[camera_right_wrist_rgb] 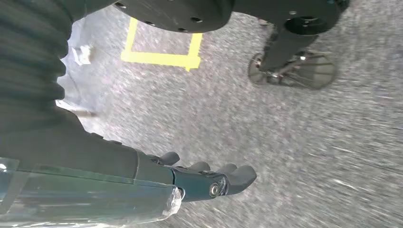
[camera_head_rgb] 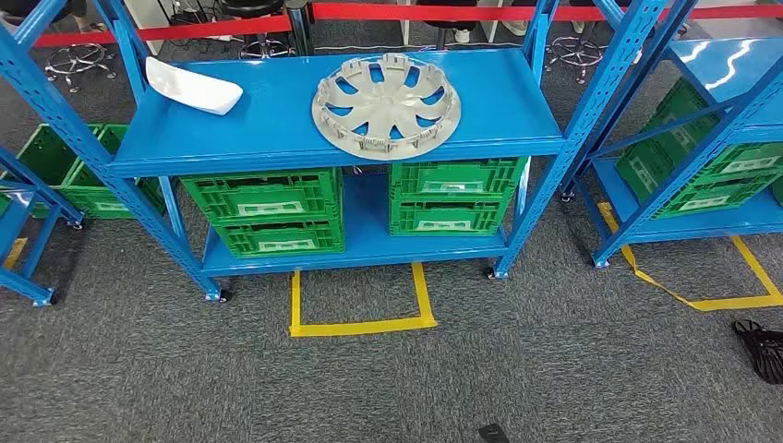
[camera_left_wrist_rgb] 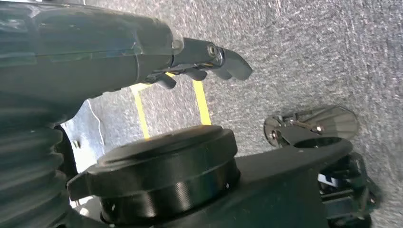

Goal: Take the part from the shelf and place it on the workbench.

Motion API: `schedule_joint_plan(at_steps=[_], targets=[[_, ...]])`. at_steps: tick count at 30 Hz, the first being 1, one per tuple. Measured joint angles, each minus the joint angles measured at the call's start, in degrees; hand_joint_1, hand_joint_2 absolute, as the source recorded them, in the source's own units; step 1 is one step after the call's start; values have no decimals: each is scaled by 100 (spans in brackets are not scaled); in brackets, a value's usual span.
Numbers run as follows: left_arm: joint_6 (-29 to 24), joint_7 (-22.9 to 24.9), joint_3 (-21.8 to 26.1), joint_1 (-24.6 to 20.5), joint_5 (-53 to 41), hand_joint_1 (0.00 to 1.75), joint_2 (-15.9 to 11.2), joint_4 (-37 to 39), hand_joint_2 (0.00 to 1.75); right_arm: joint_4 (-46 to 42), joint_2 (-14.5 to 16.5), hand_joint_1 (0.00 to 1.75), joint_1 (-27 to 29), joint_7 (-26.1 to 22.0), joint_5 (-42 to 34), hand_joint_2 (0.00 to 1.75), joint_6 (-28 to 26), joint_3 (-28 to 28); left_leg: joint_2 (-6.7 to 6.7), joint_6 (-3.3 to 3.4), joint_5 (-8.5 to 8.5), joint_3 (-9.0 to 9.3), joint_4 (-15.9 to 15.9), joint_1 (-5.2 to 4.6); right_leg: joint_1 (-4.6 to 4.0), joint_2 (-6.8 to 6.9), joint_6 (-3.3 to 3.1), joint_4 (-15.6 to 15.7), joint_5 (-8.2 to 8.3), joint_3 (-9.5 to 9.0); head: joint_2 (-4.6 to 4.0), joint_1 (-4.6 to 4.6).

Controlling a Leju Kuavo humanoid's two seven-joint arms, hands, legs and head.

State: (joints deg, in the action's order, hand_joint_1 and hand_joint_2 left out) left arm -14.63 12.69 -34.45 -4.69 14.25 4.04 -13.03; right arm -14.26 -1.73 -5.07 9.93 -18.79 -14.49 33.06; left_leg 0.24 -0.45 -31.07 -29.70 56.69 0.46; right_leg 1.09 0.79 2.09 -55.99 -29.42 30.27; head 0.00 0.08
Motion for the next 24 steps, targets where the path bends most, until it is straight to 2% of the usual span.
schedule_joint_plan(at_steps=[5,12,20,24], targets=[[-47,-106,-19,0,97,0,54,0,175,1,0,0,-32,-205,-8,175,0,39,3,0,0,0,0,0,1,0,0,0,0,0,0,2],[-139,-397,-75,-2,166,0,120,0,175,5,0,0,-84,-187,-28,175,35,195,11,1,0,0,1,-1,2,-2,0,0,1,0,0,7],[-139,-399,-92,-2,147,0,157,0,175,5,0,0,-91,-187,-58,175,34,293,10,1,-1,0,1,0,2,-1,1,0,0,0,0,5],[-128,-199,-129,-2,109,0,155,0,175,10,0,0,-74,-129,-250,175,-3,295,7,1,0,1,1,0,2,-2,0,0,1,0,0,6]])
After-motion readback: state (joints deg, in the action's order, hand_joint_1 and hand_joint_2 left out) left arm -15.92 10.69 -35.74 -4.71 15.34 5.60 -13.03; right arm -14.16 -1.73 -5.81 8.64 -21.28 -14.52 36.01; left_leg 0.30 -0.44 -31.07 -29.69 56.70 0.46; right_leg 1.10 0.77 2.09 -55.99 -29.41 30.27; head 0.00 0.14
